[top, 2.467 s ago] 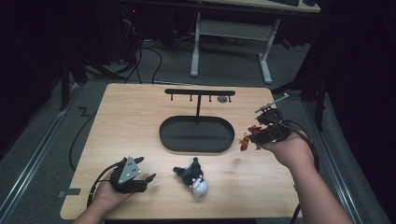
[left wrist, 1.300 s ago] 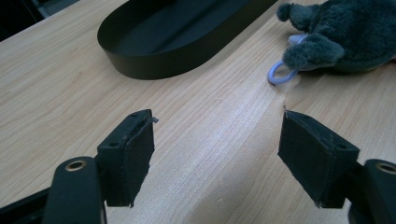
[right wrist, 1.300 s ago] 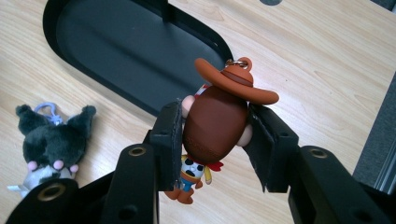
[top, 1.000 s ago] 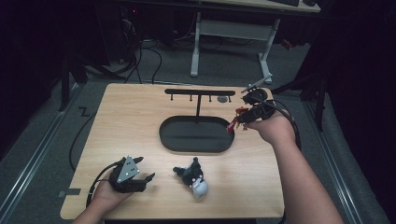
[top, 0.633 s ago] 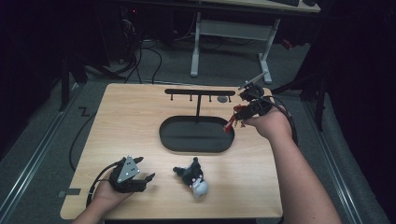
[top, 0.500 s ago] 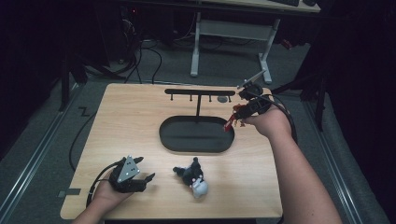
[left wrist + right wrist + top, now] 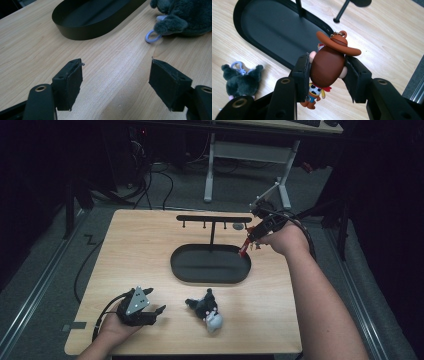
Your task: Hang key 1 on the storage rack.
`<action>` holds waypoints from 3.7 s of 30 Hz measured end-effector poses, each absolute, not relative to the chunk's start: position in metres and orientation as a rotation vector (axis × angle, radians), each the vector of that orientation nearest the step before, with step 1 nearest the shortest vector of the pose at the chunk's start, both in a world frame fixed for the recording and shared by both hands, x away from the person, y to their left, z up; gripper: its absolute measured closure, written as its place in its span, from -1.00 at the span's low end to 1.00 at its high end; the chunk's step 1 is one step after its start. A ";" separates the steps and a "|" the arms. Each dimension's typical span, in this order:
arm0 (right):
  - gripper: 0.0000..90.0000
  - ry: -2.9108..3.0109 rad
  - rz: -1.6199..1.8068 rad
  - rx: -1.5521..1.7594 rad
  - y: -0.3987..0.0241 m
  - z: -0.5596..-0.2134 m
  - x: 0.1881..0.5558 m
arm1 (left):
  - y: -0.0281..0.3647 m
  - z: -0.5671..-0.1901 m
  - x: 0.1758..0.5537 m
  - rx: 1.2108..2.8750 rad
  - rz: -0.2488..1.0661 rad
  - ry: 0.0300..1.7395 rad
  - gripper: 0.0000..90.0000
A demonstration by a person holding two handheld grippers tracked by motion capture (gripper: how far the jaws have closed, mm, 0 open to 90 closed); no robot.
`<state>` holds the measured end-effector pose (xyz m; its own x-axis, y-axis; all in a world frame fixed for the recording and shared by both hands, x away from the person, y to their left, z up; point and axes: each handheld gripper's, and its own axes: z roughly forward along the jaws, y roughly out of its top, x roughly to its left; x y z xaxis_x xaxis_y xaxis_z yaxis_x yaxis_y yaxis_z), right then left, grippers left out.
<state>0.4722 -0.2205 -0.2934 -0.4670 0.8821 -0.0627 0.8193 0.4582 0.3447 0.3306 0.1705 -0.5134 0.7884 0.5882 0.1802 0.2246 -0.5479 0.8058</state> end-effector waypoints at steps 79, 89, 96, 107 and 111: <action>-0.30 2.314 0.520 1.520 -0.251 -0.397 0.422 | 0.161 -0.513 0.328 2.153 0.492 0.603 -0.31; -0.25 2.184 0.723 1.471 -0.261 -0.442 0.367 | 0.153 -0.514 0.325 2.161 0.441 0.591 -0.22; -0.16 2.092 0.883 1.474 -0.276 -0.490 0.321 | 0.147 -0.517 0.322 2.162 0.445 0.601 -0.23; -0.10 1.962 0.998 1.535 -0.297 -0.506 0.288 | 0.106 -0.517 0.306 2.209 0.352 0.601 0.76; -0.09 1.994 0.990 1.529 -0.296 -0.511 0.284 | 0.080 -0.518 0.309 2.219 0.373 0.595 0.99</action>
<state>0.2840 -0.2962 -0.5111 -0.2938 0.9525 0.0804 0.6397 0.1334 0.7569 0.3088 0.0803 -0.5177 0.8467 0.5272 0.0720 0.2943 -0.5767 0.7621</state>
